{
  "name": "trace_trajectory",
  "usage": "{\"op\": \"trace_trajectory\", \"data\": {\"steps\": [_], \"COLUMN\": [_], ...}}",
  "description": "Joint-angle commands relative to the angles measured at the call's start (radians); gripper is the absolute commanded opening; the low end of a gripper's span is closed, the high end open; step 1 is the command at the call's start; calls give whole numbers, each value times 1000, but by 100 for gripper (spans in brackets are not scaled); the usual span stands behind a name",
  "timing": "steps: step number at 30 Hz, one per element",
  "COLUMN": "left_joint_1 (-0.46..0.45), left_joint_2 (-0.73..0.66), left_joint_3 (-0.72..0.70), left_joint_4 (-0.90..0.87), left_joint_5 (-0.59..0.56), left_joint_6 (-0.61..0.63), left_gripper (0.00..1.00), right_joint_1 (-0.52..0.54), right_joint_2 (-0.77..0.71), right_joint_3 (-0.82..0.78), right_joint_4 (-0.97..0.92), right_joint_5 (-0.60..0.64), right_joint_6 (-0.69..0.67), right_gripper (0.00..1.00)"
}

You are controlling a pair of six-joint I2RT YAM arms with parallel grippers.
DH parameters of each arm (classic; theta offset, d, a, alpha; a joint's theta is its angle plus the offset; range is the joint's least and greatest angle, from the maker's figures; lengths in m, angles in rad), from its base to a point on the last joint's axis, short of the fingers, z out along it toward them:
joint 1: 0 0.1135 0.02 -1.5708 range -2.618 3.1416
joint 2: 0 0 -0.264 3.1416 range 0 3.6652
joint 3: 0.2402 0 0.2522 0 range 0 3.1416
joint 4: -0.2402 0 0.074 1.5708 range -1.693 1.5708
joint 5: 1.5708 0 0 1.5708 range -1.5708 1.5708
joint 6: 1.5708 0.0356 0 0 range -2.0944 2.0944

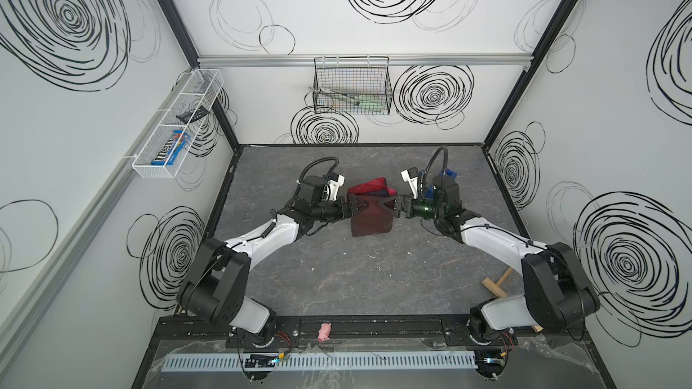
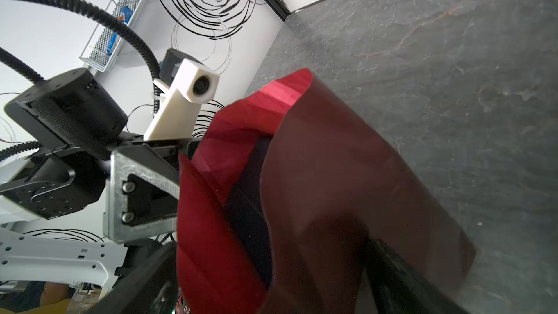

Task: Wrap a gift box in wrapping paper
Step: Stand up the gift box at the center of the table.

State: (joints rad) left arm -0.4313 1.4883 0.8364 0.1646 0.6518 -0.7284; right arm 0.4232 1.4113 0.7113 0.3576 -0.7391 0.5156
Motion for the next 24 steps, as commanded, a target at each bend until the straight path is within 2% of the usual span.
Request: {"op": "trace_trajectory", "data": {"steps": [1,10,19,24], "left_joint_1": [-54,-78,-47,-38], "left_joint_2": [-39,-67,-90,-76], "left_joint_3": [-6,-43,-31,-44], "left_joint_4": [172,184,126,138], "left_joint_5": [82,68,62,72], "left_joint_6": [7,-2,30,32], "left_gripper": [96,96,96,96], "right_joint_1": [28,16,-49,-93], "right_joint_2": [-46,-141,-247,-293], "right_joint_3": [-70,-108,7,18], "right_joint_4": [55,4,-366,-442], "right_joint_5": [-71,-54,1,-4], "right_joint_6": [21,9,-83,-117], "right_gripper": [97,97,97,97]}}
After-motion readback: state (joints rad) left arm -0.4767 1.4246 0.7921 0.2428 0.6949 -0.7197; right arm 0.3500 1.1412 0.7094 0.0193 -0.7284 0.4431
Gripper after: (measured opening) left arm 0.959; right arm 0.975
